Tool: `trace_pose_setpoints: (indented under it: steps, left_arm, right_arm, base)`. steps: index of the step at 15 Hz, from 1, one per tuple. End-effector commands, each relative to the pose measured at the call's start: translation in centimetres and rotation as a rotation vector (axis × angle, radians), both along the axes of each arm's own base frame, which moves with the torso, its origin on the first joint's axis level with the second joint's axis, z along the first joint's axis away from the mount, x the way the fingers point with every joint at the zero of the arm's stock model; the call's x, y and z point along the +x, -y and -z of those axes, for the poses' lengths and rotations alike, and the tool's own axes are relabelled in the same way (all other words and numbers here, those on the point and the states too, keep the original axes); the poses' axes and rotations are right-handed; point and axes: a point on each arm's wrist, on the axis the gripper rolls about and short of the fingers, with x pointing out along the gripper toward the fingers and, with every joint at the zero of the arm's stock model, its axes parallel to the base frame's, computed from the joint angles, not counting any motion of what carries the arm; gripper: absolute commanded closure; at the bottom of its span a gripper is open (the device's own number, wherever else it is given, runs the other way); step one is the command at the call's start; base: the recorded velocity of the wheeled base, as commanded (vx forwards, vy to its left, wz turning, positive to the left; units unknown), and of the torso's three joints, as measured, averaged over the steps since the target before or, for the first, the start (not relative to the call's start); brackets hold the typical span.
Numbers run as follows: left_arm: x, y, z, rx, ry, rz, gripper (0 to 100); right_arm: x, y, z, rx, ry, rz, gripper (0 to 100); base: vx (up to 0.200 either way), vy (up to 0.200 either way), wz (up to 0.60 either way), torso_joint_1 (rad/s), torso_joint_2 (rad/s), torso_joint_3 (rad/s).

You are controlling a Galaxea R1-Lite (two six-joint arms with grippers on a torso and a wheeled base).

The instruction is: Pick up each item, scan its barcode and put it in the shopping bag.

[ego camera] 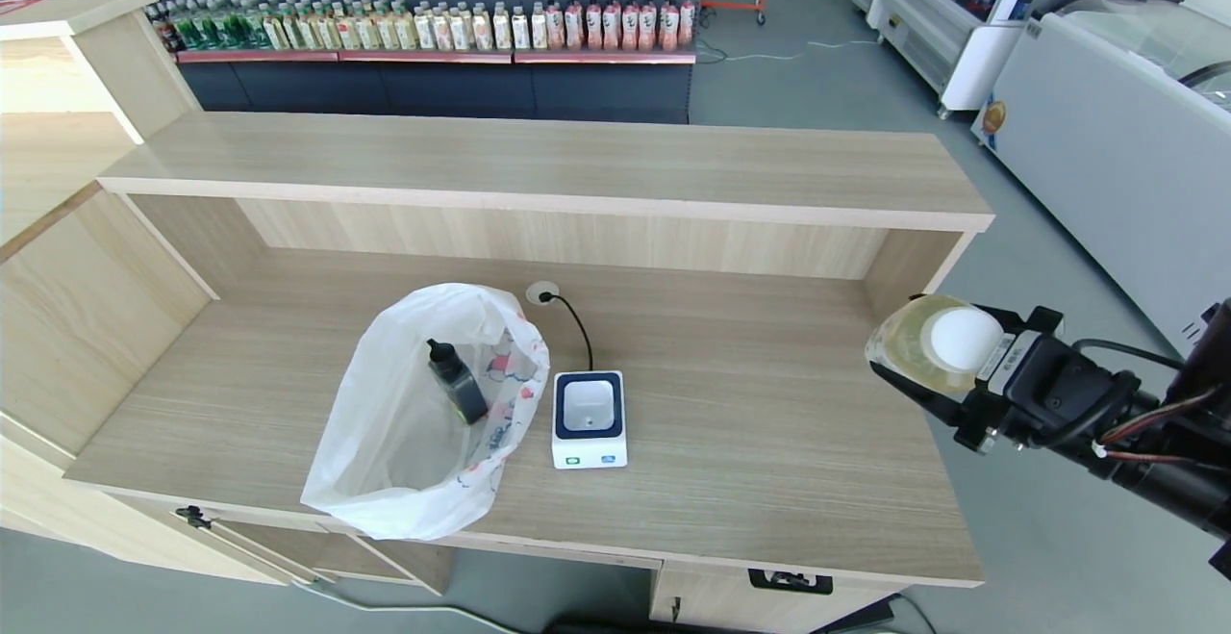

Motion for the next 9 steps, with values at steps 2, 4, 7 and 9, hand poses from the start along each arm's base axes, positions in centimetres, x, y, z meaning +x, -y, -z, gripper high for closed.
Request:
trace_pose_setpoints:
  steps: [2,4,7,9]
  left_arm:
    - [0.0,0.0,0.0,0.001,0.000,-0.001,0]
    - [0.0,0.0,0.0,-0.001,0.000,-0.001,0]
    - [0.0,0.0,0.0,0.002,0.000,-0.001,0]
    - [0.0,0.0,0.0,-0.001,0.000,-0.001,0]
  right_arm:
    - [0.0,0.0,-0.1,0.002,0.004,0.000,100]
    - [0.1,0.0,0.3,0.002,-0.018,-0.005,100]
    - [0.7,-0.1,0.9,0.001,-0.041,-0.005,100]
    - [1.2,-0.1,1.2,0.005,-0.058,-0.003,100]
  base:
    - [0.000,0.200,0.00,-0.002,0.00,0.005]
    - [0.000,0.200,0.00,0.002,0.01,0.002]
    - [0.000,0.200,0.00,0.001,0.00,-0.001]
    - [0.000,0.200,0.00,0.002,0.00,0.002]
